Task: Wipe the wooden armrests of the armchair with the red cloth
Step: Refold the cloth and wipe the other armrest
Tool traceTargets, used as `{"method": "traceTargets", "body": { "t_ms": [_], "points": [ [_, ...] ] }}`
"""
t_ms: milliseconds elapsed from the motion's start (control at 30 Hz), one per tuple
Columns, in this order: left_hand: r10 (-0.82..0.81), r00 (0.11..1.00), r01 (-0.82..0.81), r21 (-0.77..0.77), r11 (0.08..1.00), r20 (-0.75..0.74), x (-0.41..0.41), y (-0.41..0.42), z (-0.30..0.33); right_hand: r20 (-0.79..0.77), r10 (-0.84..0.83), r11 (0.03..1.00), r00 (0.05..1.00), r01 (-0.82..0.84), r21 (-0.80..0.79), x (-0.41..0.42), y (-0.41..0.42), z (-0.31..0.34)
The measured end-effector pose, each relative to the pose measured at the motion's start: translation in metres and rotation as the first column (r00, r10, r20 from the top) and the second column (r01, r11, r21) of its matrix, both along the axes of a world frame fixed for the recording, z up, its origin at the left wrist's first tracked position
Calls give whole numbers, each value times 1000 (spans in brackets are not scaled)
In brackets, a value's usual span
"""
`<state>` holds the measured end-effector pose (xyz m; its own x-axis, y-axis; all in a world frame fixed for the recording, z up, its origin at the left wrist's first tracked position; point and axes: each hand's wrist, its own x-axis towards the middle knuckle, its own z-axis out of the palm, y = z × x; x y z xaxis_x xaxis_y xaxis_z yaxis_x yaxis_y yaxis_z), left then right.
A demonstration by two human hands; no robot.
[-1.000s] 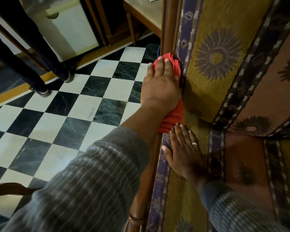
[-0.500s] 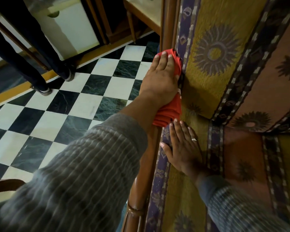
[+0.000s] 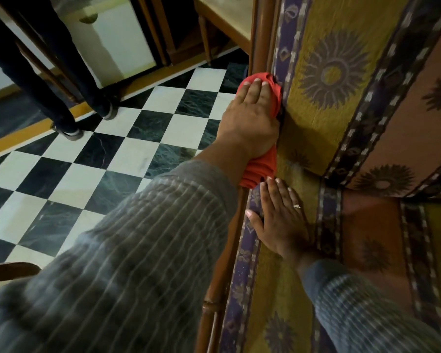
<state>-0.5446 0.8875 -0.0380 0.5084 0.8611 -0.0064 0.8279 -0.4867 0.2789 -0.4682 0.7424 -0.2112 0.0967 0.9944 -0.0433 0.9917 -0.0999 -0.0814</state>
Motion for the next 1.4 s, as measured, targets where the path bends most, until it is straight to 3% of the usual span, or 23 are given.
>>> {"method": "traceTargets", "body": {
  "t_ms": [200, 400, 767, 1033, 1400],
  "points": [
    [74, 997, -74, 13, 997, -26, 5, -3, -1, -11, -3, 1000, 1000, 3, 0, 0, 0, -4],
    [-54, 997, 59, 98, 993, -53, -1, -4, -3, -19, -2, 1000, 1000, 2, 8, 1, 0, -4],
    [0, 999, 2, 67, 998, -32, -1, -8, -5, -9, -1, 1000, 1000, 1, -8, 1, 0, -3],
    [-36, 999, 36, -4, 999, -8, -50, -97, -13, -19, -11, 997, 1000, 10, -71, -5, -6, 9],
    [-17, 1000, 17, -12, 1000, -23, -57, -109, -14, -51, -79, 996, 996, 76, -46, -24, -49, 5]
  ]
}}
